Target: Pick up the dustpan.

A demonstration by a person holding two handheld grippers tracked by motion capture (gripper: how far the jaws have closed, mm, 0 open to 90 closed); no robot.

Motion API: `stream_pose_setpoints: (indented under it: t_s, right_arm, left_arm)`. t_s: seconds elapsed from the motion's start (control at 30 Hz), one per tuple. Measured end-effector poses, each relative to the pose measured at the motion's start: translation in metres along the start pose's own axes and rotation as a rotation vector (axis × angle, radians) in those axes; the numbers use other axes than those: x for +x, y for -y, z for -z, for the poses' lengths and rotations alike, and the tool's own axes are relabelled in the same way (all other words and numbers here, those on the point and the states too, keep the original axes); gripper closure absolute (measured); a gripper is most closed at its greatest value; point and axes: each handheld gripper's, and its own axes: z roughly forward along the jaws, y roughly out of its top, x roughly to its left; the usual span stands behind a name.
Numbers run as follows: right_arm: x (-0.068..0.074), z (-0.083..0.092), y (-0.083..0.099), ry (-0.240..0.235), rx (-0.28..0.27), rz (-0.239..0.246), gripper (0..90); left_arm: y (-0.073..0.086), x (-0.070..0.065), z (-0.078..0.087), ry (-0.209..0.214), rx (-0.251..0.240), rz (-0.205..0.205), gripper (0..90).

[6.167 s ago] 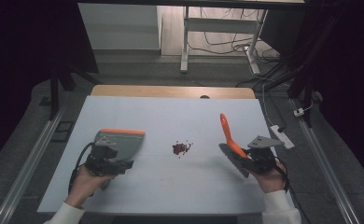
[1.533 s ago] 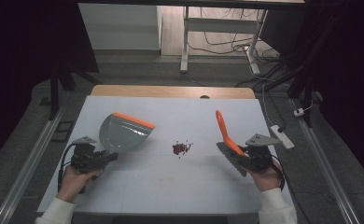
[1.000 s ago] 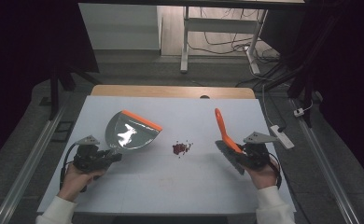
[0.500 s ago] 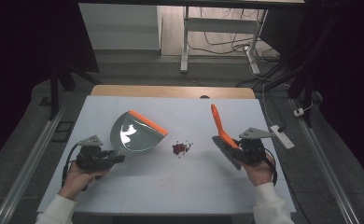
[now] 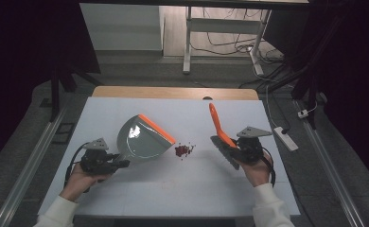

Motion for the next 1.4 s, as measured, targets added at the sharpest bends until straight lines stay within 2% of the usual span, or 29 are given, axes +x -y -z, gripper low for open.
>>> stream_pose_setpoints:
  t_s: [0.2,0.43,0.63,0.97,1.4]
  right_arm:
    - [0.001,-0.006,-0.005,-0.006,-0.004,0.0,70.0]
    - [0.003,-0.01,-0.011,-0.018,-0.027,-0.018,70.0]
    - [0.006,-0.019,-0.017,-0.024,-0.024,-0.007,70.0]
    - [0.007,-0.029,-0.023,-0.03,-0.022,0.0,70.0]
    - [0.007,-0.051,-0.028,-0.046,0.0,-0.001,70.0]
  left_arm:
    - [-0.001,-0.003,0.0,0.035,0.015,-0.028,61.4]
    - [-0.001,-0.006,-0.003,0.044,0.053,-0.06,61.5]
    - [-0.001,-0.01,-0.003,0.065,0.066,-0.088,61.4]
    - [-0.001,-0.013,-0.011,0.09,0.142,-0.085,61.4]
    - [-0.005,-0.033,-0.023,0.134,0.206,-0.17,61.4]
